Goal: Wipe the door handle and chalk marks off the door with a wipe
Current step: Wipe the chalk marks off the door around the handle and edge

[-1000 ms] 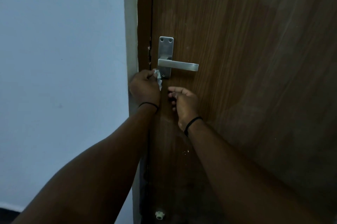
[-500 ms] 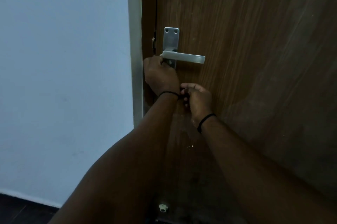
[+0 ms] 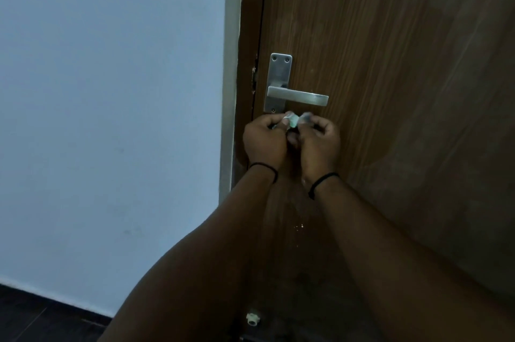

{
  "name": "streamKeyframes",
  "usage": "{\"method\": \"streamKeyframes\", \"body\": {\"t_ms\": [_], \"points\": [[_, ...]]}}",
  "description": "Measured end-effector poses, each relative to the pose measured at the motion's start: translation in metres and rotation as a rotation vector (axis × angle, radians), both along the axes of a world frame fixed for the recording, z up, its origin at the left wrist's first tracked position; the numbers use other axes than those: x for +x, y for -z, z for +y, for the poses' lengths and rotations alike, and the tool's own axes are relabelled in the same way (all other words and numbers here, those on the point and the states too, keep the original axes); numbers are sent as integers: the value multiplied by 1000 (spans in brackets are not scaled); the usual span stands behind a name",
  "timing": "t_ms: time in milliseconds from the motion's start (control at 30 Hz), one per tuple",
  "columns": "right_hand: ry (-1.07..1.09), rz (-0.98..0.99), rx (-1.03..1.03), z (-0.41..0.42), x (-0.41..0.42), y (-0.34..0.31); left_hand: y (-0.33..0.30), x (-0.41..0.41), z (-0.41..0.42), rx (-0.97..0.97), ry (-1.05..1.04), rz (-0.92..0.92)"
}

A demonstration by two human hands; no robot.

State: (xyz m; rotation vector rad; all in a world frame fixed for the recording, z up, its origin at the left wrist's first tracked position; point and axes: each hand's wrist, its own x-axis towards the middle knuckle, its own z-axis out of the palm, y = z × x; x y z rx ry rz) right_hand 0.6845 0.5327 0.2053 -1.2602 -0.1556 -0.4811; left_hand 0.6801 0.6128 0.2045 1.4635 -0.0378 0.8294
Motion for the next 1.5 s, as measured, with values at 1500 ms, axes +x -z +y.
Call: {"method": "streamKeyframes", "body": {"t_ms": [1500], "points": [[562, -666, -1219, 13, -14, -126, -35, -29, 44, 539, -469, -175]]}}
